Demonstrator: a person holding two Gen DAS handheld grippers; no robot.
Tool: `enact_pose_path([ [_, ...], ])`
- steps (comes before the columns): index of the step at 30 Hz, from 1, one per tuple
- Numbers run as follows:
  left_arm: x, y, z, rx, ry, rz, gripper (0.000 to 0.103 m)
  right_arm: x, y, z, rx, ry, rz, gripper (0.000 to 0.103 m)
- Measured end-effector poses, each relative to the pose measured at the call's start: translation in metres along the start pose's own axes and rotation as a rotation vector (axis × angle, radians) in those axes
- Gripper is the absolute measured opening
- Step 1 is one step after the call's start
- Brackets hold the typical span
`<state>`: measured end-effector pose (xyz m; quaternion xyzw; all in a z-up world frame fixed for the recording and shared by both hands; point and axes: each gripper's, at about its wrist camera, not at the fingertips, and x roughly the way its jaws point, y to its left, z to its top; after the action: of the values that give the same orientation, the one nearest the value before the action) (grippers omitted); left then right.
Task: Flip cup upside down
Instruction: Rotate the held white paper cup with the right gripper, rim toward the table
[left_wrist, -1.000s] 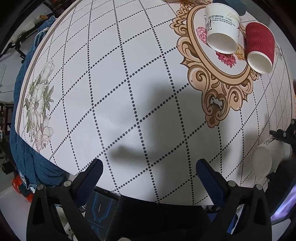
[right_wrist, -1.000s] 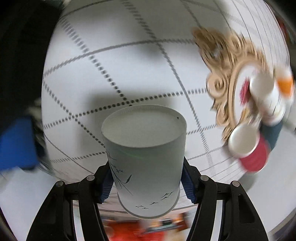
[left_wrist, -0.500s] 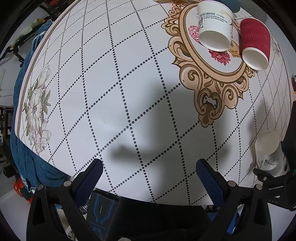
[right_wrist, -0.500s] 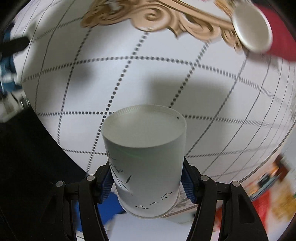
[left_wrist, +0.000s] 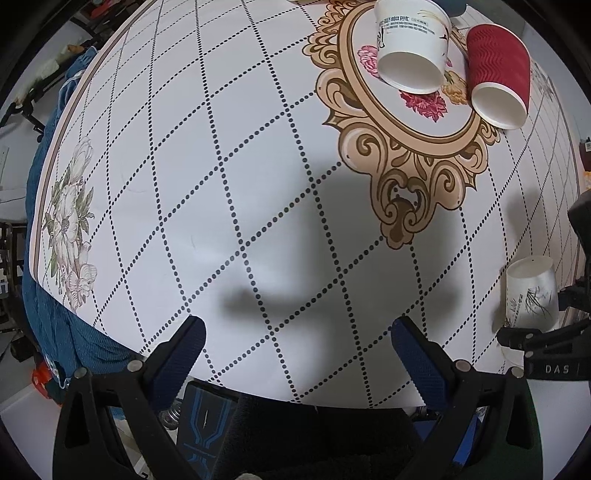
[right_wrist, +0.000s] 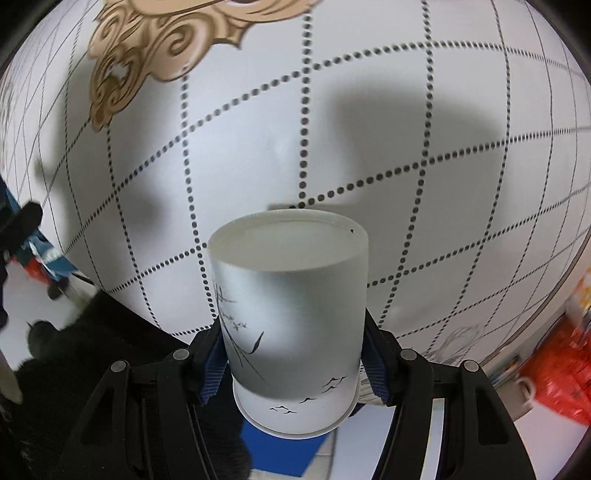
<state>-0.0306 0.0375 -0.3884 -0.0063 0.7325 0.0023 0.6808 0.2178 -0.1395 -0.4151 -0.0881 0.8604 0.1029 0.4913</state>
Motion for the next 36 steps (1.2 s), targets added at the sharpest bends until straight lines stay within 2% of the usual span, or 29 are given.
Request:
enact_pose_path([
  [6, 0.001, -0.004, 0.003, 0.004, 0.001, 0.003, 0.103, -0.017, -0.021, 0.022, 0.034, -0.006, 0.005, 0.068],
  [8, 0.003, 0.0, 0.006, 0.008, 0.003, 0.003, 0.103, -0.027, -0.027, 0.033, 0.037, -0.021, -0.001, 0.072],
  [13, 0.006, -0.004, 0.009, 0.02, 0.006, 0.007, 0.103, -0.061, -0.043, 0.05, 0.038, -0.07, -0.012, 0.073],
  [16, 0.005, -0.008, 0.009, 0.028, 0.005, 0.009, 0.103, -0.077, -0.029, 0.06, 0.037, -0.08, -0.023, 0.071],
  [17, 0.004, -0.01, 0.01, 0.032, 0.004, 0.011, 0.103, -0.083, -0.029, 0.061, 0.039, -0.087, -0.026, 0.067],
  [18, 0.003, -0.012, 0.01, 0.034, 0.004, 0.012, 0.103, -0.086, -0.026, 0.058, 0.04, -0.092, -0.026, 0.063],
  [19, 0.001, -0.014, 0.011, 0.035, 0.003, 0.013, 0.103, -0.09, -0.028, 0.058, 0.041, -0.099, -0.027, 0.063],
  [20, 0.001, -0.016, 0.011, 0.038, 0.003, 0.014, 0.103, -0.085, -0.015, 0.041, 0.043, -0.11, -0.027, 0.063],
  [24, -0.006, -0.023, 0.014, 0.049, 0.004, 0.016, 0.103, -0.096, -0.008, 0.016, 0.059, -0.152, -0.006, 0.063],
  [26, -0.008, -0.029, 0.016, 0.055, 0.005, 0.015, 0.103, -0.107, -0.012, -0.004, 0.082, -0.194, 0.013, 0.063],
  [30, -0.01, -0.037, 0.021, 0.068, 0.006, 0.016, 0.103, -0.133, -0.021, -0.019, 0.132, -0.32, 0.041, 0.062],
  [36, -0.016, -0.064, 0.036, 0.091, 0.004, 0.013, 0.103, -0.164, -0.031, -0.055, 0.238, -0.601, 0.05, 0.062],
])
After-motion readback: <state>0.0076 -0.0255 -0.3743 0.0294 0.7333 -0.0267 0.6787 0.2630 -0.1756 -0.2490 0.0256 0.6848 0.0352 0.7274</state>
